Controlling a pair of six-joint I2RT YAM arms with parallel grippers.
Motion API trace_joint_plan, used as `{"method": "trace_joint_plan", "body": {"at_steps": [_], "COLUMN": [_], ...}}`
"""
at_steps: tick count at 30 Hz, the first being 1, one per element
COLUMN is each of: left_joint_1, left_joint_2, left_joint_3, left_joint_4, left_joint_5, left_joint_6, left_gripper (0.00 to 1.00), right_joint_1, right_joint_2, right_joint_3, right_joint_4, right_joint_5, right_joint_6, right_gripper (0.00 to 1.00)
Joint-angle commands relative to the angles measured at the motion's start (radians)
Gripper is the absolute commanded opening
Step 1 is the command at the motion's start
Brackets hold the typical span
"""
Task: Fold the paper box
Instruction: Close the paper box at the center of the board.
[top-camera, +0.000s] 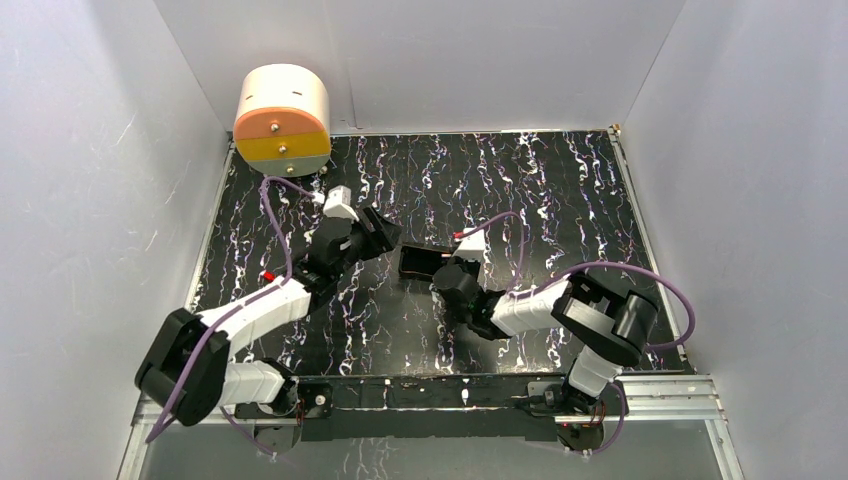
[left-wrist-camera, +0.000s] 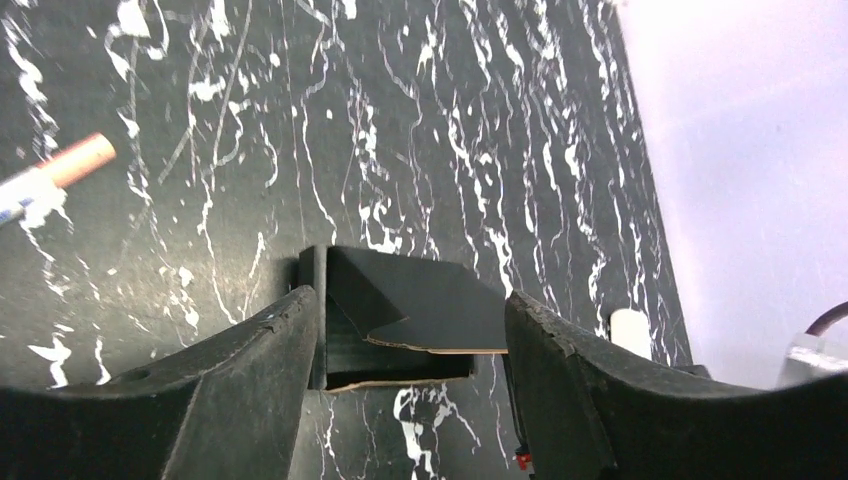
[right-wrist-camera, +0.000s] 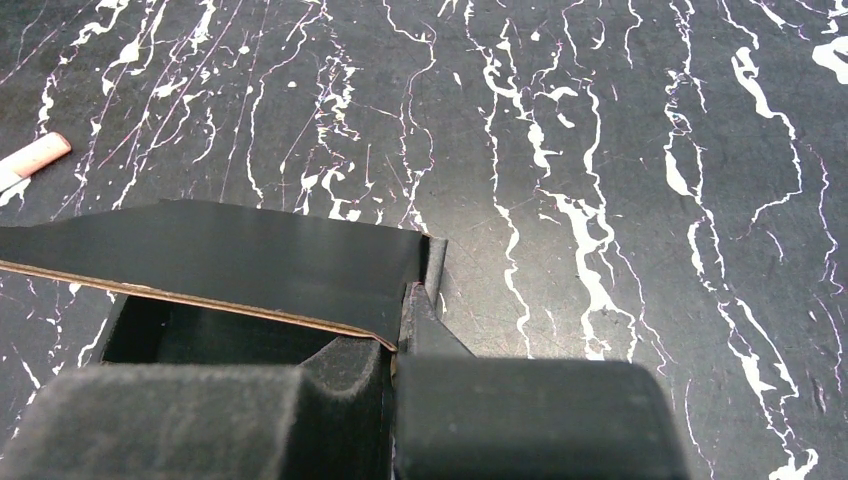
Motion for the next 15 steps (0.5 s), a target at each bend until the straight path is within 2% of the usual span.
{"method": "trace_joint_plan", "body": {"at_steps": [1,7,11,15], "left_joint_1": [0.008,0.011,0.011,0.011], "left_joint_2": [0.075,0.191,0.228,0.244], "left_joint_3": [0.044,0.037,-0.007,-0.034], "left_joint_4": [0.002,0.071,0.119,0.17], "left_joint_5": [0.133,0.235,0.267,0.282], "left_joint_6": [-0.052,-0.111,-0.17,-0.189], "left_gripper": [0.63,0.49,0.43,0.31], "right_joint_1": [0.011,0.022,0.029,0.034], "right_joint_2": [0.069,0.103,0.11,0.125], "right_joint_3": [-0.008,0.013,0.016,0.022], "right_joint_4": [-0.14,-0.145,-0.147,-0.147], "right_joint_5": [-0.025,-0.01,0.003,0.007], "right_joint_6": [-0.023,-0.026,-0.018,-0.018], "right_gripper": [0.0,0.0,0.0,0.0]}}
